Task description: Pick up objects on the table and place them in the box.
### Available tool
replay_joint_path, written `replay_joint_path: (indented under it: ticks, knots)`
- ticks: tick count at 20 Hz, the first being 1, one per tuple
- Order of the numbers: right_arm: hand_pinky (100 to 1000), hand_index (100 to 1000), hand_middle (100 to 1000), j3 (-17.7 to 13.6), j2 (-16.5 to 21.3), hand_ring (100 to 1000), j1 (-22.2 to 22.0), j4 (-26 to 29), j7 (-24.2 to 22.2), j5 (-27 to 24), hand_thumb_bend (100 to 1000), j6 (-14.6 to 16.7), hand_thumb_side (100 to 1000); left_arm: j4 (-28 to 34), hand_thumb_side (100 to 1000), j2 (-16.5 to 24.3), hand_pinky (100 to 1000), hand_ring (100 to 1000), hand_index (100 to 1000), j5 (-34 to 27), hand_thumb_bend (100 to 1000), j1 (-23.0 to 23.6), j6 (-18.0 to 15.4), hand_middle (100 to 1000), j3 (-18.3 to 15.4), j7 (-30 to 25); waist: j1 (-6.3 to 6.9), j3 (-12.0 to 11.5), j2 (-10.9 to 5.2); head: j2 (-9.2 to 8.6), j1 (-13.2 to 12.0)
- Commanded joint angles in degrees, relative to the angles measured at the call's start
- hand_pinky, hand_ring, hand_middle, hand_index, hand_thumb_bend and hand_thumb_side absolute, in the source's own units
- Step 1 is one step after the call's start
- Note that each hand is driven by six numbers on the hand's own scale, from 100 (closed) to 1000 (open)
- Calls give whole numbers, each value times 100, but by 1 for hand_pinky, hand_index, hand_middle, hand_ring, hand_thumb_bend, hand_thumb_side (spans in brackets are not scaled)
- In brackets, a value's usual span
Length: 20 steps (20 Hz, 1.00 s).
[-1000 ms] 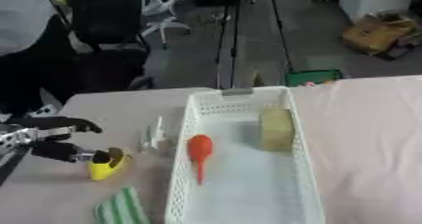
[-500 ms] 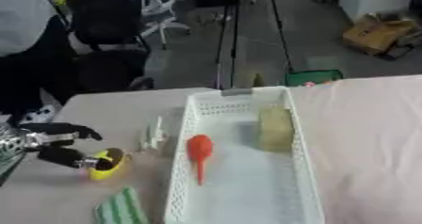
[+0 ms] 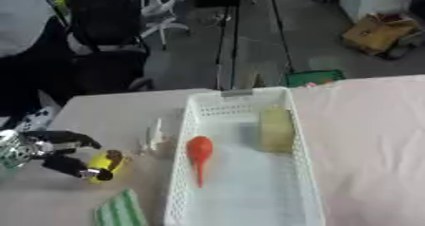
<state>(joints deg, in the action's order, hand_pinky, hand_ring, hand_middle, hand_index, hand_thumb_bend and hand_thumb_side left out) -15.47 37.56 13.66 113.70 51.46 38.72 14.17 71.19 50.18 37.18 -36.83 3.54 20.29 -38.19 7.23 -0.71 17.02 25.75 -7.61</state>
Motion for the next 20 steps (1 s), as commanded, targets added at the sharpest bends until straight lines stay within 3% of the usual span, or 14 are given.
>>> replay_joint_path:
  ticks: [1,20]
  knots:
    - [887,838,864,-46,154,937,51,89,51,-54,100,75,1000,-121,925,88,1000,1000,1000,118,911,-125,-13,1000,-42,53,-25,12,-98,-62,-36]
    - [887,836,863,-38,140,937,65,89,51,-72,100,103,1000,-1028,937,-353,1000,1000,1000,840,888,-383,-52,1000,-194,380,-23,103,-71,-127,-154]
